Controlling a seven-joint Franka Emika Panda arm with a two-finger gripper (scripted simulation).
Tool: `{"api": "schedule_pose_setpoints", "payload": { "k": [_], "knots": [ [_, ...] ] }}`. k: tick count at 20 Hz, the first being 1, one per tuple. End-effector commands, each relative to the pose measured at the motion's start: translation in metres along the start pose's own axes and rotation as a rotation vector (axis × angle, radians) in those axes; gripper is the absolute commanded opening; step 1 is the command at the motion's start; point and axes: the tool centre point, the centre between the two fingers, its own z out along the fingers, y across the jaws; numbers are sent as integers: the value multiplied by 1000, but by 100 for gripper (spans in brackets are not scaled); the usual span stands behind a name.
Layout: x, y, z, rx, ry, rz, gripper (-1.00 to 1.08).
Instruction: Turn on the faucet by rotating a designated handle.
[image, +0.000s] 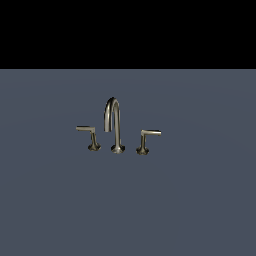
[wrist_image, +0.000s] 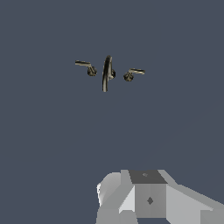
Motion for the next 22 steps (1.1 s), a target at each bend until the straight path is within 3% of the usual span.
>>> {"api": "schedule_pose_setpoints", "payload": {
  "k": [1, 10, 22],
  "knots": [
    [0, 0, 0, 0, 0, 0, -100],
    [3, -21, 2, -6, -20, -44, -100],
    [10, -23, 4, 10, -23, -22, -100]
  ]
}}
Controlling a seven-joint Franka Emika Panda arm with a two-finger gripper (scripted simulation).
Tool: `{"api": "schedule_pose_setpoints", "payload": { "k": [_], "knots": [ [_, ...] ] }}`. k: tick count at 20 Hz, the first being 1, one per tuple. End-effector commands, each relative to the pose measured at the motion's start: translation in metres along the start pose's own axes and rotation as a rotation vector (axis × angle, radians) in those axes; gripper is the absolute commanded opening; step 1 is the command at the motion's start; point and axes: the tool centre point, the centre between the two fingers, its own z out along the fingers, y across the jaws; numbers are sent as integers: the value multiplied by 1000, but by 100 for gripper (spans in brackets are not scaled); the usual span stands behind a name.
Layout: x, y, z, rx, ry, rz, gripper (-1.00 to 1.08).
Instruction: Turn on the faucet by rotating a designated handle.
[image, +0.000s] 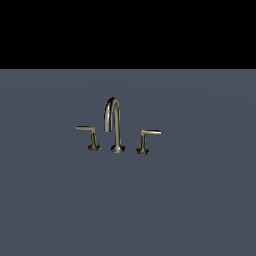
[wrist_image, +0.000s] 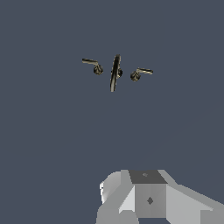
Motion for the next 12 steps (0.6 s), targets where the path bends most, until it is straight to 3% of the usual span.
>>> {"api": "schedule_pose_setpoints", "payload": {
  "k": [1, 12],
  "knots": [
    [5, -1, 2, 11, -2, 15, -100],
    [52, -17, 23, 98, -31, 164, -100]
  ]
}}
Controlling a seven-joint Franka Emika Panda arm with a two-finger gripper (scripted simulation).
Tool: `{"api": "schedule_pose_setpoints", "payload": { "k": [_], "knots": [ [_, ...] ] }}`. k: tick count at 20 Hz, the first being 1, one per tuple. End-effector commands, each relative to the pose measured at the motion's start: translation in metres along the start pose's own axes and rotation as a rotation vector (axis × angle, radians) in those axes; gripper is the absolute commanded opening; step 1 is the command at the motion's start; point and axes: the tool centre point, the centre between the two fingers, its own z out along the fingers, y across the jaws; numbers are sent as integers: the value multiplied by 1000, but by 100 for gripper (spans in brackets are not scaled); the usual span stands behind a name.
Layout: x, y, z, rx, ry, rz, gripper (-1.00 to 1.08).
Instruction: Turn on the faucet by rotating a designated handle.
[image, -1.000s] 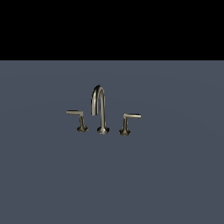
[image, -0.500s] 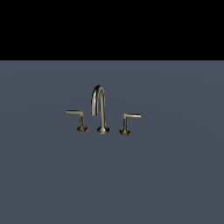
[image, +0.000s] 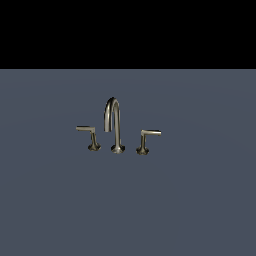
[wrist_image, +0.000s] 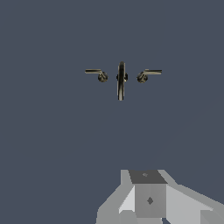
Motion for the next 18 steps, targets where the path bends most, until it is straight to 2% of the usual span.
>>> {"api": "schedule_pose_setpoints", "payload": {
  "k": [1, 10, 18],
  "knots": [
    [14, -6, 8, 25, -11, 50, -100],
    [71, -33, 49, 98, -68, 283, -100],
    [118, -55, 97, 123, -117, 511, -100]
  ]
}}
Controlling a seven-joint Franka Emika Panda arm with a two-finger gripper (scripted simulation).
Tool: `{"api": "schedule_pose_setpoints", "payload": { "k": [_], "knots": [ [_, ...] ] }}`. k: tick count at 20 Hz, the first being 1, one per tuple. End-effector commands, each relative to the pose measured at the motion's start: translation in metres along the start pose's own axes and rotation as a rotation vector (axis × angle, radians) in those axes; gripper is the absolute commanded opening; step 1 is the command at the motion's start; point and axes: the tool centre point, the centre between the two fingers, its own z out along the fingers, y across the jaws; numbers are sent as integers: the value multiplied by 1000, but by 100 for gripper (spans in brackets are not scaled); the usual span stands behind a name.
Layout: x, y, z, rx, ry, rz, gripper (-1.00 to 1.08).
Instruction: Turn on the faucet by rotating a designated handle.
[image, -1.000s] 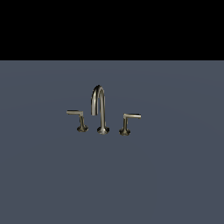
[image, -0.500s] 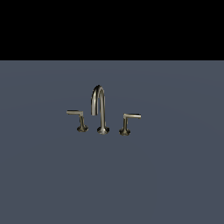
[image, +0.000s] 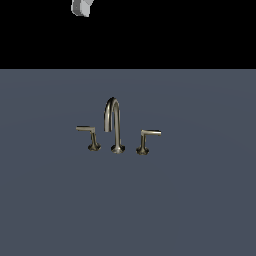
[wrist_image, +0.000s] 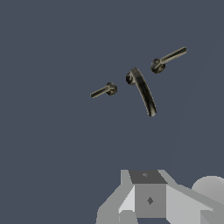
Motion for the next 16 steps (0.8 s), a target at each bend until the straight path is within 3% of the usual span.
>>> {"api": "schedule_pose_setpoints", "payload": {
  "k": [1, 9, 16],
  "knots": [
    [12, -11, 16, 5, -11, 75, -100],
    [46, -40, 72, -1, -23, 317, -100],
    [73, -60, 126, -19, -5, 528, -100]
  ]
}}
